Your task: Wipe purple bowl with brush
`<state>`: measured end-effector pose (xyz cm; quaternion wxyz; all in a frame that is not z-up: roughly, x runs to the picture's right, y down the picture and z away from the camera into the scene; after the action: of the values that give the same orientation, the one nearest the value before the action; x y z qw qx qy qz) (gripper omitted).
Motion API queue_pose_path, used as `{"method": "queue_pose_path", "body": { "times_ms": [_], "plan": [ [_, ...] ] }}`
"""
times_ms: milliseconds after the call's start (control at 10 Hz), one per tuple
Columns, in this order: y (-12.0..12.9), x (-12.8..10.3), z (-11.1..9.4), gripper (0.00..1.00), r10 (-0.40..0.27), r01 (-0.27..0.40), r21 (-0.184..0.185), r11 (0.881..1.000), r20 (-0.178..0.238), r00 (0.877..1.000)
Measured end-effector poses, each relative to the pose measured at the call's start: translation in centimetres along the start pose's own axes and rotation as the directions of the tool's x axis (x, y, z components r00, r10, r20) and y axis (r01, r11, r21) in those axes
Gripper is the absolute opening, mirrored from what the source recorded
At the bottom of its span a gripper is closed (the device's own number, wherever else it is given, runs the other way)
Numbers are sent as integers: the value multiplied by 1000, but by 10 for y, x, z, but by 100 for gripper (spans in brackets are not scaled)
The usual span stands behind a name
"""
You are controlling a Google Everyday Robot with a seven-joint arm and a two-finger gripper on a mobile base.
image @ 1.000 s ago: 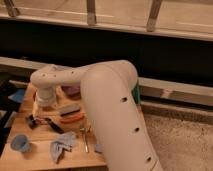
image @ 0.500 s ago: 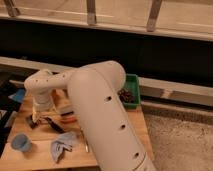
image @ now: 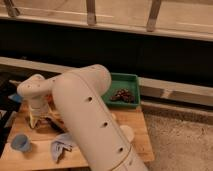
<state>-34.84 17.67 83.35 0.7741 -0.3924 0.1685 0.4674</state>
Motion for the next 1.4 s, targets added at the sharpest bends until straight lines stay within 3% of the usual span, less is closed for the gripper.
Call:
{"method": "queue_pose_path", "body": {
  "times_ms": [100, 300, 800, 900, 1400],
  "plan": [
    [3, 0, 7, 72, 1, -1, 1, 1000, -16, 1000],
    [5, 1, 13, 59, 3, -3, 6, 1000, -32, 999],
    [-1, 1, 14, 7, 14, -14, 4, 1000, -49, 999],
    [1, 1, 15, 1, 11, -11, 3, 1000, -49, 999],
    [-6, 4, 1, 0, 25, -25, -44, 999, 7, 1000]
  ]
}}
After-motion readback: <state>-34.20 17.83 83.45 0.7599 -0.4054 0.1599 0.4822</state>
